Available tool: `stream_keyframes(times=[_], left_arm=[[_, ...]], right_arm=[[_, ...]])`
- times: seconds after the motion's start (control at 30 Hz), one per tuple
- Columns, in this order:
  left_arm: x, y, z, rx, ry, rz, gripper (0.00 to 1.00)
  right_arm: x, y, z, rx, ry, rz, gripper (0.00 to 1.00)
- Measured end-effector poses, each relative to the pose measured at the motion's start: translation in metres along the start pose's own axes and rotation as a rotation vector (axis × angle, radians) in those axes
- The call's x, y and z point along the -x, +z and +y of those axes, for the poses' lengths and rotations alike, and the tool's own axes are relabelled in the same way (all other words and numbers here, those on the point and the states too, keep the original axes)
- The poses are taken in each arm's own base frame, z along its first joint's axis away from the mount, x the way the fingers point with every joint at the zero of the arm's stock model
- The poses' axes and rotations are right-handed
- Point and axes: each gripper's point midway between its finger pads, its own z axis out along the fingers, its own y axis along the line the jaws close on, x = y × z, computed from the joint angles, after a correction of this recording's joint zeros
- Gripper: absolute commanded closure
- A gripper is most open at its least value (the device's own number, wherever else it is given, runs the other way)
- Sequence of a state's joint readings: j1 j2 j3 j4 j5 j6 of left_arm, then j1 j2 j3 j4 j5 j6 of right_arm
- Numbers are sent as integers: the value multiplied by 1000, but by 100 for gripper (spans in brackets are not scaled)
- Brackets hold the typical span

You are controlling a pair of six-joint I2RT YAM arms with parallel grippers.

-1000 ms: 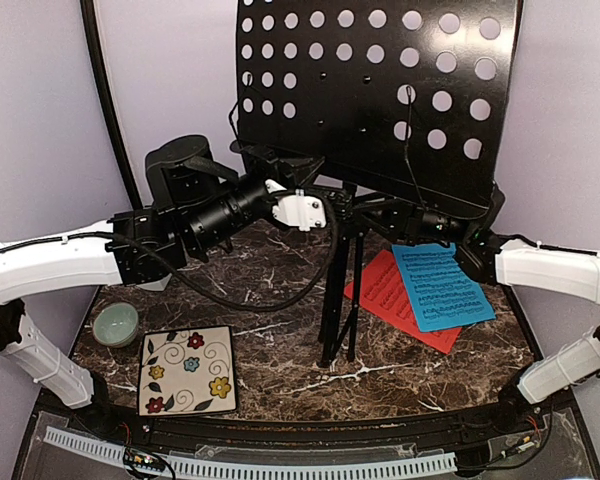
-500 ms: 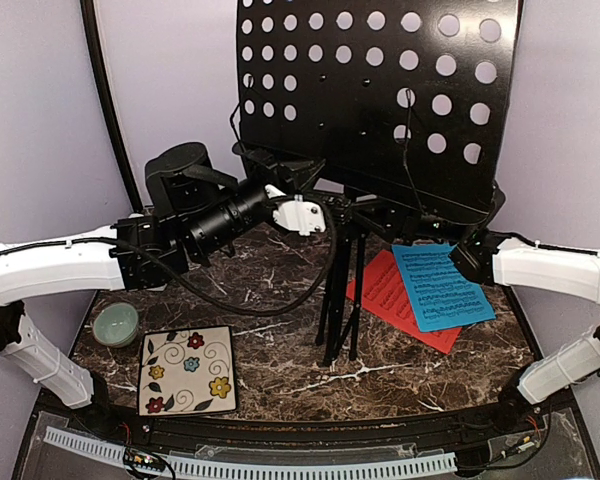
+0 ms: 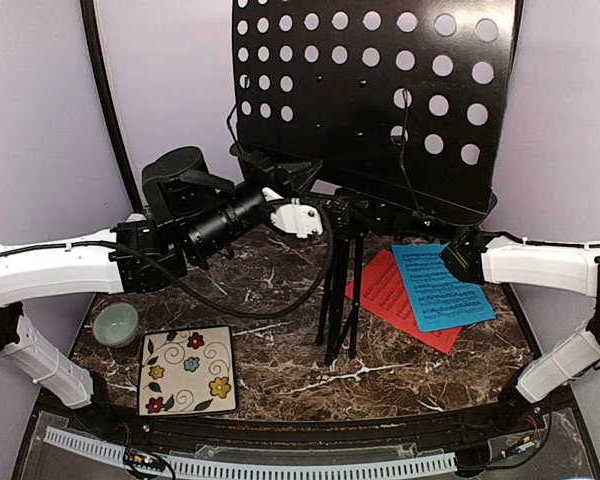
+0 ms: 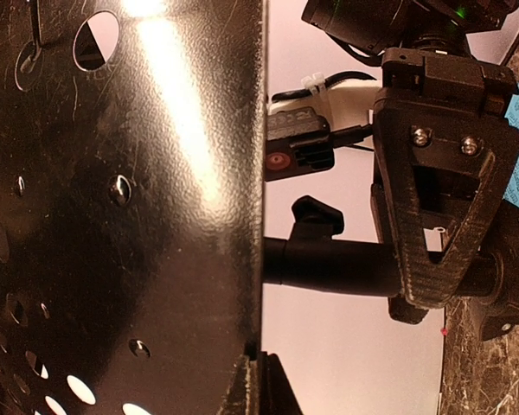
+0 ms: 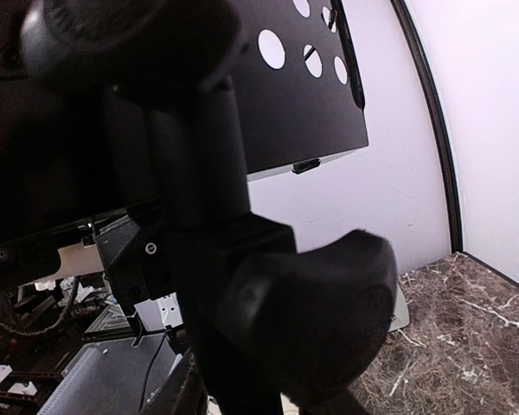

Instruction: Set up the instrument practice props

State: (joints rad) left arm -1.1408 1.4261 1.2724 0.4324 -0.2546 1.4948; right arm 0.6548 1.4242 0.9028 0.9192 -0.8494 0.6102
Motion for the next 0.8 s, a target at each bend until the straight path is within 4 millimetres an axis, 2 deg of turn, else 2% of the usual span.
stream_keyframes(times=[0.23,0.37,0.43,0.53,0.63,0.67,0.8], left_arm=[[-1,0,3,18,-7,6,100],[-3,-4,4,28,-27,11,93],[-4,-8,4,32,-39,10,83],[-4,-14,11,55,-64,6,56],[-5,-23,21,88,-98,7,40],[-6,-28,25,99,-120,13,37],[-8,-52,31,133,-215,25,36]], right_arm=[[2,3,4,15,-72,-4,90],[3,5,4,15,-85,3,100],[2,6,4,14,-92,7,100],[1,8,5,14,-99,12,100],[1,8,2,-2,-106,9,100],[1,8,0,-11,-107,8,100],[2,7,-6,-41,-111,1,100]])
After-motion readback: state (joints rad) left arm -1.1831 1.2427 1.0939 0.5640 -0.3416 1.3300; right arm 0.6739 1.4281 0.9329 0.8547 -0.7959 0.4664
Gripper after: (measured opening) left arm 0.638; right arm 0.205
